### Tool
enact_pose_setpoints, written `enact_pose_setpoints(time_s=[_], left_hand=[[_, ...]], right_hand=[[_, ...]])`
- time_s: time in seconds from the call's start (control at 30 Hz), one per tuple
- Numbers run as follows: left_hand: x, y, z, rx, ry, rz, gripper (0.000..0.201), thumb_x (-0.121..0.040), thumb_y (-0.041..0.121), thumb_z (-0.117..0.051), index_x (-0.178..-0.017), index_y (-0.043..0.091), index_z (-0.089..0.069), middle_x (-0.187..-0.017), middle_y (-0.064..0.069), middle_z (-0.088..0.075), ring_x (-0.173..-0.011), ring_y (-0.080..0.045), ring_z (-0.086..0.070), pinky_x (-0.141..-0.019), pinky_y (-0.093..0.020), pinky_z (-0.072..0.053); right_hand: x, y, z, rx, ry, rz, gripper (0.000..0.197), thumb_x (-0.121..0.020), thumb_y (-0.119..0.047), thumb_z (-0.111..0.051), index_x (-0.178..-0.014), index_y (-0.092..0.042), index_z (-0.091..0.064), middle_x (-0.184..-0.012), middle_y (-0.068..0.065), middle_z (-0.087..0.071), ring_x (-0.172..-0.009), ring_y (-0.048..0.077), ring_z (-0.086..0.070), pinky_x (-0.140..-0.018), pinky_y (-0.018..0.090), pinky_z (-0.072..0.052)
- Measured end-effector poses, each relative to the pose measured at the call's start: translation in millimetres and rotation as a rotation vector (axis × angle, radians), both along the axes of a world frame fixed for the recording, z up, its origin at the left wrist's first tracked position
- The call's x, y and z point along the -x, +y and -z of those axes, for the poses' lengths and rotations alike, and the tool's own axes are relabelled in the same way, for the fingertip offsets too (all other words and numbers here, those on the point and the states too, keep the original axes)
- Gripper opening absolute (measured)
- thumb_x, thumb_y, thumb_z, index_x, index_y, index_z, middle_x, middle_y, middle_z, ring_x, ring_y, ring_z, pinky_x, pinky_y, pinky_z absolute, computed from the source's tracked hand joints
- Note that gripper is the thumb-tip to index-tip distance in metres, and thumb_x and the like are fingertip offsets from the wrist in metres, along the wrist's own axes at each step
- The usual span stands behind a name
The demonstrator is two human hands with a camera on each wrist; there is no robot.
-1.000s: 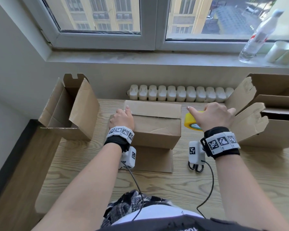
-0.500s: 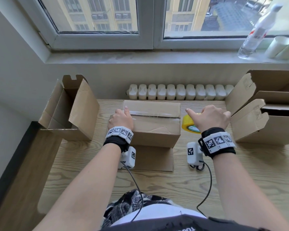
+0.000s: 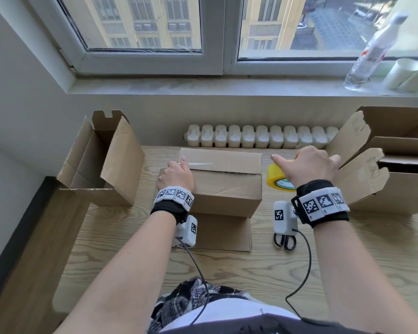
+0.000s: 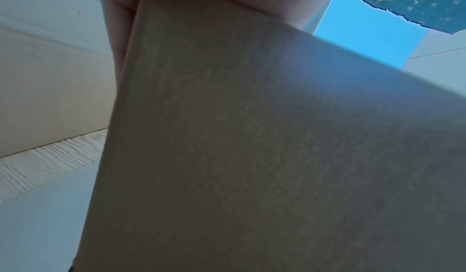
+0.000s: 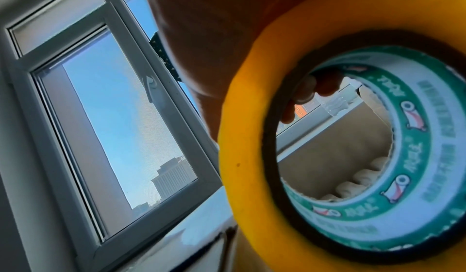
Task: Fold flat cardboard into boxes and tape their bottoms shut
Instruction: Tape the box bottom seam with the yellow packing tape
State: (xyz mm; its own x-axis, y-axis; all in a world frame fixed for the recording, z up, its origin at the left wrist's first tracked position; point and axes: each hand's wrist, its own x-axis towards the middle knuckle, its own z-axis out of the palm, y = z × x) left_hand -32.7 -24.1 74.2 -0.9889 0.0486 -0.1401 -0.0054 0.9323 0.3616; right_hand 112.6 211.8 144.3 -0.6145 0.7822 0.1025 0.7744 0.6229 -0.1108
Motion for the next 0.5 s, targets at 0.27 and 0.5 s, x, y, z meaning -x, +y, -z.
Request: enact_pose_setpoints(time_s=[0.27, 0.5], left_hand=[[-2, 0, -4, 0.025, -0.016, 0.017, 0.056, -0.104, 0.048, -0.02, -0.111, 0.003, -0.053, -0.11, -0.02, -0.065, -0.102, -0.037, -0.061, -0.079, -0.039, -0.041], [-2, 4, -4, 0.068, -0.019, -0.002, 0.053, -0.103, 0.048, -0.022, -0.113, 0.003, -0.049, -0.111, -0.02, -0.065, -0.101, -0.037, -0.061, -0.073, -0.039, -0.038]], right_hand=[[-1, -2, 22, 0.071, -0.084, 0.028, 0.068, -0.081, -0.077, -0.045, -0.071, -0.011, -0.063, -0.063, 0.002, -0.049, -0.069, 0.024, -0.046, -0.09, 0.041, -0.036], [0, 4, 33, 0.153, -0.095, 0.021, 0.068, -0.081, -0.076, -0.044, -0.076, -0.012, -0.064, -0.074, 0.005, -0.058, -0.075, 0.025, -0.047, -0.088, 0.04, -0.035]])
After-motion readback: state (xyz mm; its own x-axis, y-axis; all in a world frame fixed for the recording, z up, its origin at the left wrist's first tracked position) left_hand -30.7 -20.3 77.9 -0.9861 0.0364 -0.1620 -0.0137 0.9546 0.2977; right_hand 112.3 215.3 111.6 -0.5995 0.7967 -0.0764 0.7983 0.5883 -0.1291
